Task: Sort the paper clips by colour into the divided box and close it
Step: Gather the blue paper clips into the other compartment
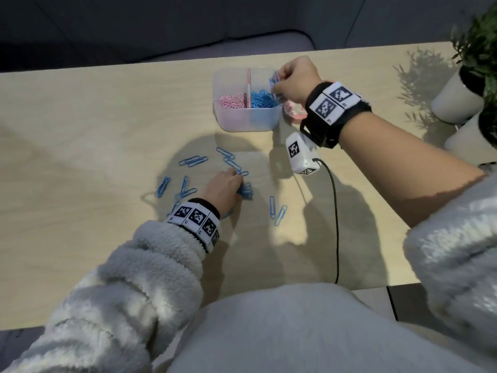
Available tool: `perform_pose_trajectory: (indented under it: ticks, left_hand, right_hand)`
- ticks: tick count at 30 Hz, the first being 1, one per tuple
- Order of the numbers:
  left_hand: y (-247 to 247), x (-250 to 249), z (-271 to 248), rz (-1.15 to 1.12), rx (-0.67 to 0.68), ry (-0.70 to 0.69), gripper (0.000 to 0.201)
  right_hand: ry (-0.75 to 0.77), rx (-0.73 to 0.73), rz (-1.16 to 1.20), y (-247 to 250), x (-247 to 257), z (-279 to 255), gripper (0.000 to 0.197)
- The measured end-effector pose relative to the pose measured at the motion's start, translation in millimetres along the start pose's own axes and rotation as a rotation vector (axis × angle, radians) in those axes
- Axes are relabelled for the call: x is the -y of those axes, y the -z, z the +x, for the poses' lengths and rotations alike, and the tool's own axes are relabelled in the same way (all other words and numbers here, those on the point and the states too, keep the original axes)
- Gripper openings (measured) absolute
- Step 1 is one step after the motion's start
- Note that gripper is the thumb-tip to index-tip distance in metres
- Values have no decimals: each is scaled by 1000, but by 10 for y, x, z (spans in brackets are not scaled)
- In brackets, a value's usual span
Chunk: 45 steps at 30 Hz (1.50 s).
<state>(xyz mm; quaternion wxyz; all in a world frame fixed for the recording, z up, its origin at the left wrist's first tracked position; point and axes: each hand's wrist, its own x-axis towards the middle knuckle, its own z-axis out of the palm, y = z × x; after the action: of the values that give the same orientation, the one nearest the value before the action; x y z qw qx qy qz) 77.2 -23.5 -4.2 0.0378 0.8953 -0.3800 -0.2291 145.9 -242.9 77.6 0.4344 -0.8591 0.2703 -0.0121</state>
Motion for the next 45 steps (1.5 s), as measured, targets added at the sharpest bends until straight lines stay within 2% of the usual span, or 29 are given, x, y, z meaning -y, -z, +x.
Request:
perform_pose_trajectory:
  ticks: [3, 4, 6, 8, 11, 13, 16, 19, 22, 24, 27, 29, 31, 34, 38, 42, 45]
  left_hand:
    - [11, -28, 54, 52, 17, 1, 21]
    - [29, -36, 70, 55, 18, 9, 21]
    - [88, -59, 113, 5, 1, 19, 21]
    - [229, -101, 179, -145, -56, 26, 22]
    - [584, -171, 350, -352, -221, 59, 26]
    - [847, -222, 526, -396, -328, 99, 25]
    - [1163, -278, 849, -411, -408, 174, 26]
    - [1288, -300, 1104, -316, -359, 224, 32]
    - [1294, -342, 1207, -247, -301, 200, 38]
    - [1296, -382, 1164, -227, -306, 185, 32]
    - [1184, -425, 871, -182, -417, 95, 23]
    - [955, -391, 580, -161, -480, 25, 19]
    - [643, -312, 283, -140, -399, 20, 15]
    - [209, -181, -8, -117, -245, 81, 17]
    - [-92, -140, -153, -98, -196, 160, 22]
    - [-225, -202, -200, -135, -207, 166, 21]
    - [-246, -214, -224, -169, -190, 158, 19]
  right_hand:
    - [-47, 92, 19, -36, 30, 149, 25]
    - [-57, 95, 32, -32, 37, 140, 17]
    - [-39, 36, 113, -8, 8, 60, 17]
    - [-11, -3, 213, 39, -79, -149, 18]
    - [-23, 148, 260, 59, -400, -562, 17]
    - [-6, 256, 162, 71, -657, -810, 17]
    - [35, 334, -89, 68, -958, -1088, 32]
    - [58, 384, -209, 11, -1140, -1319, 13]
    - [92, 413, -255, -45, -1221, -1470, 21]
    - [150, 437, -294, -94, -1221, -1535, 26]
    - [315, 462, -400, -186, -1188, -1617, 29]
    - [401, 505, -513, -242, -1158, -1643, 39]
    - [464, 559, -628, -296, -1124, -1652, 46]
    - [545, 581, -721, -369, -1117, -1640, 41]
    - [510, 581, -693, -389, -1129, -1646, 21]
    - [369, 571, -643, -393, -1176, -1668, 16]
    - [330, 575, -583, -435, -1207, -1697, 13]
